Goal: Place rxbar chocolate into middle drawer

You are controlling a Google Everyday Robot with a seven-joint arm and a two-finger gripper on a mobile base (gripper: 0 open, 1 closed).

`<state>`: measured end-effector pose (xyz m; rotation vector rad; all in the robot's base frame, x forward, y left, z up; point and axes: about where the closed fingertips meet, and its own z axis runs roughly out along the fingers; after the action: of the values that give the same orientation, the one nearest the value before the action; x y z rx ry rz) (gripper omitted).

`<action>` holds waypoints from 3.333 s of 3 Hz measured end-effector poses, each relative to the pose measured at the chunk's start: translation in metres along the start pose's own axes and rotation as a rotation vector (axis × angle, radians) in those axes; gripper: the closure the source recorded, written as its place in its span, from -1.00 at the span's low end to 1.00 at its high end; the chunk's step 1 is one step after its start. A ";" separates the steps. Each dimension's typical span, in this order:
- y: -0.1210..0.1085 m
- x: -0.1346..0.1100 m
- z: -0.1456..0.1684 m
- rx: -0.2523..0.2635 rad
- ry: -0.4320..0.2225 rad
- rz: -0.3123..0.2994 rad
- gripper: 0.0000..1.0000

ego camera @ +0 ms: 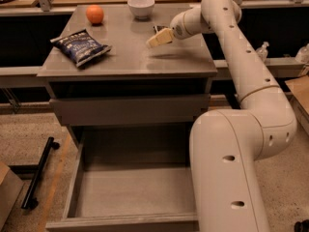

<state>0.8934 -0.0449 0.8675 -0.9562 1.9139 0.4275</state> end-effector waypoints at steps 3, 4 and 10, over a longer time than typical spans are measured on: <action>0.001 0.007 0.047 -0.074 -0.120 0.182 -0.48; -0.008 0.009 0.048 -0.032 -0.106 0.176 -0.01; -0.009 -0.014 -0.185 0.044 0.016 -0.011 1.00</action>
Offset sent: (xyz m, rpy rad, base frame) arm 0.0775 0.0115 -0.0110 0.3250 0.0907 0.0097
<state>0.7962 -0.1614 0.9750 -0.9434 1.9237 0.3711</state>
